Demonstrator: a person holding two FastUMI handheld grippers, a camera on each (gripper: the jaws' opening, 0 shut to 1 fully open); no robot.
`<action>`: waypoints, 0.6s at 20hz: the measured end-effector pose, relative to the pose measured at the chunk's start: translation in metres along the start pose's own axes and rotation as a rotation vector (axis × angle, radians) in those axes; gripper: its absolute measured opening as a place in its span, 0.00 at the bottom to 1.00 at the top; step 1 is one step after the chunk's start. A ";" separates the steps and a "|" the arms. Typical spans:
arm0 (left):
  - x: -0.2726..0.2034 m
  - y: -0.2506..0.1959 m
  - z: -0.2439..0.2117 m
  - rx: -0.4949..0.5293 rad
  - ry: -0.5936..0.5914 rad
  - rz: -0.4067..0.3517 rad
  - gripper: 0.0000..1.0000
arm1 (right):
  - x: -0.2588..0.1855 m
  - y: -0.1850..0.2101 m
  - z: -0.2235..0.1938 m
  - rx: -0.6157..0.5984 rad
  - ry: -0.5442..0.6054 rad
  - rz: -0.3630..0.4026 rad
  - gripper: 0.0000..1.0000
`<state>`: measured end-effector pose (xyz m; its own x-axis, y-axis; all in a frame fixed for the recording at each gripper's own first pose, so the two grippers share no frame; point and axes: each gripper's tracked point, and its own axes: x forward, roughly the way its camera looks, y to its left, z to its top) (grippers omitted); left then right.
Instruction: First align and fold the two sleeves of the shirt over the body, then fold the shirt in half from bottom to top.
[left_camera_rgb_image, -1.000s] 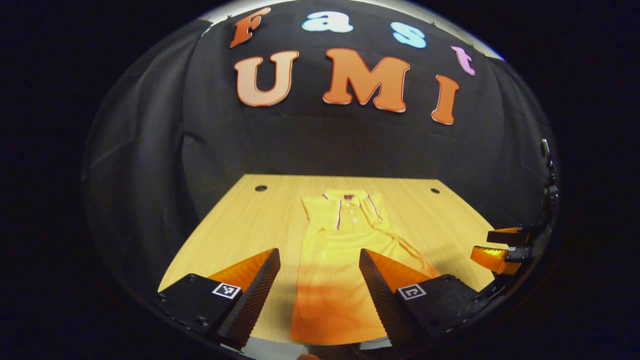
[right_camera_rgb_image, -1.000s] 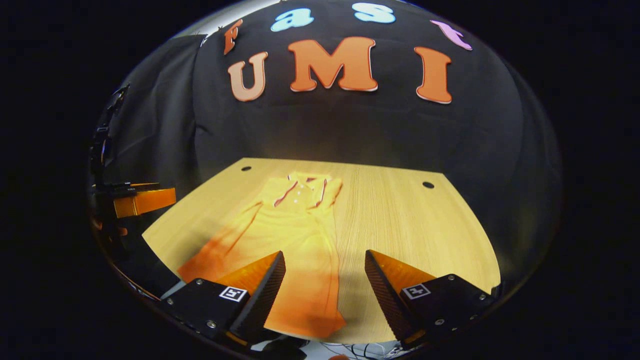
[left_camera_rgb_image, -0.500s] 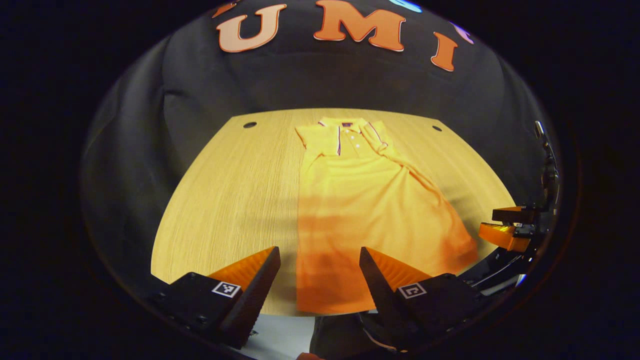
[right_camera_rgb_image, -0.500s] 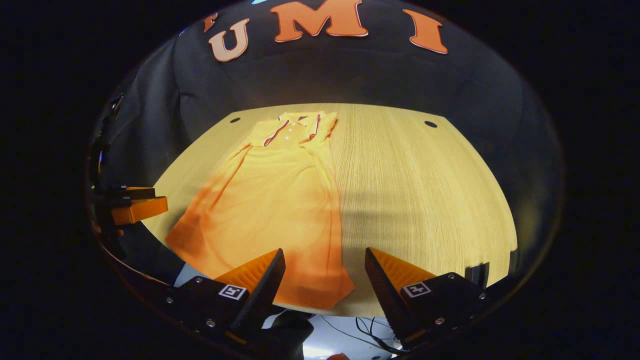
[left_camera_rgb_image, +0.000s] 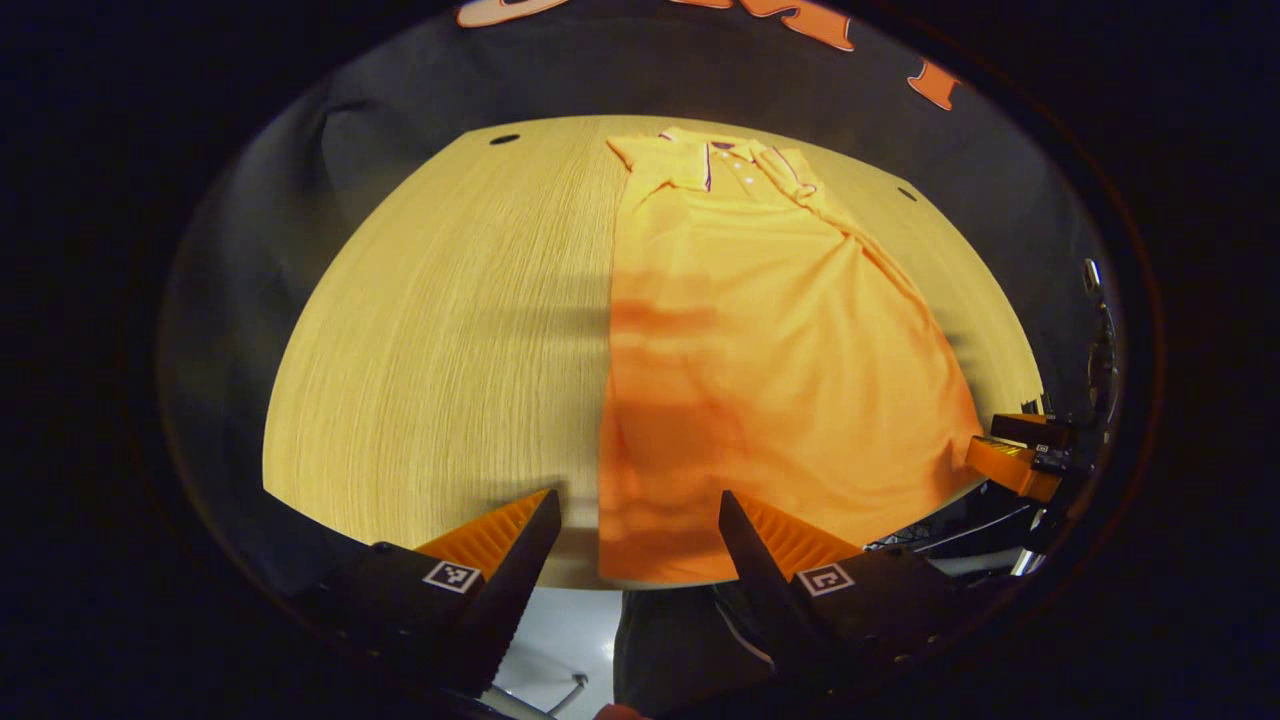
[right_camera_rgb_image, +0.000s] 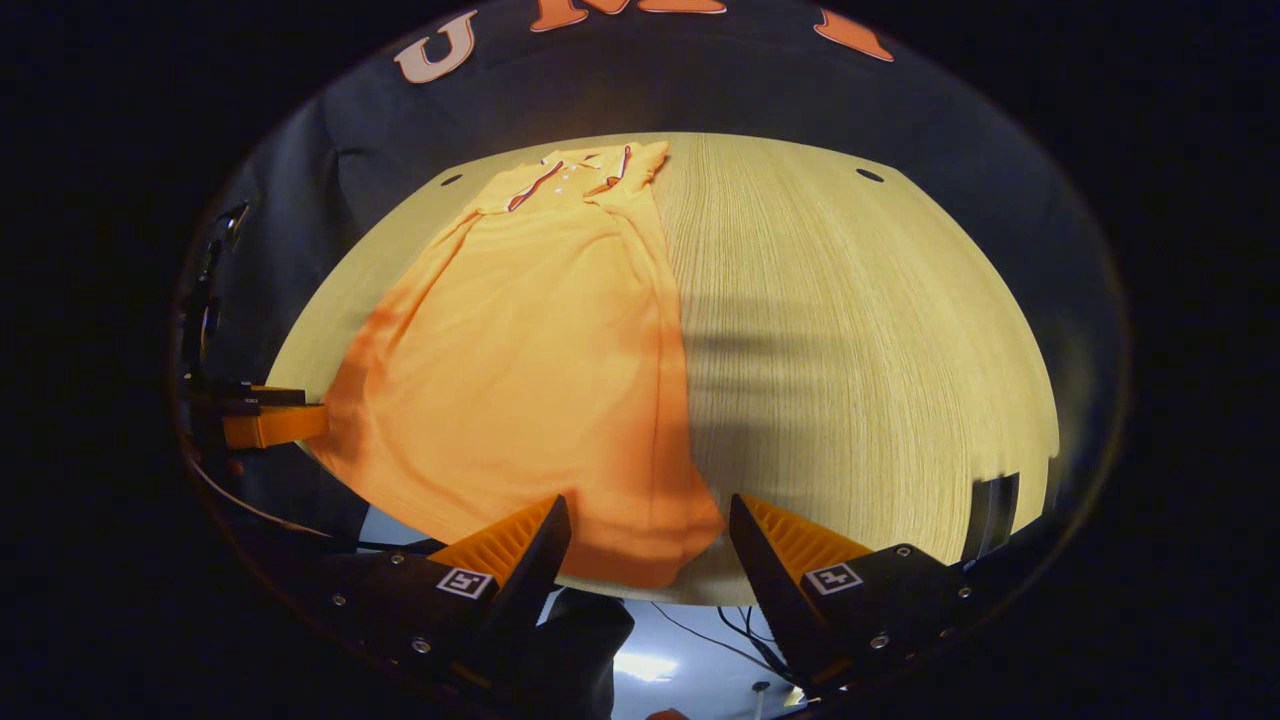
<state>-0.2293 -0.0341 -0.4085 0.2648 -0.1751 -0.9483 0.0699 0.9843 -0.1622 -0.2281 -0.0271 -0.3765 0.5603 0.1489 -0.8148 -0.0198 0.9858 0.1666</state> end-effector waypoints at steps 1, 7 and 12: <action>0.004 0.002 -0.005 0.003 0.025 0.013 0.98 | 0.003 0.002 -0.002 0.005 0.014 0.002 0.98; 0.006 0.008 -0.011 0.038 0.063 0.052 0.98 | 0.011 -0.001 0.001 -0.041 0.031 -0.024 0.97; 0.006 0.001 -0.012 0.023 0.089 0.052 0.96 | 0.008 0.007 -0.011 -0.081 0.123 -0.049 0.83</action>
<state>-0.2394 -0.0342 -0.4176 0.1825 -0.1204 -0.9758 0.0807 0.9910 -0.1072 -0.2325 -0.0184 -0.3881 0.4568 0.1043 -0.8834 -0.0642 0.9944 0.0842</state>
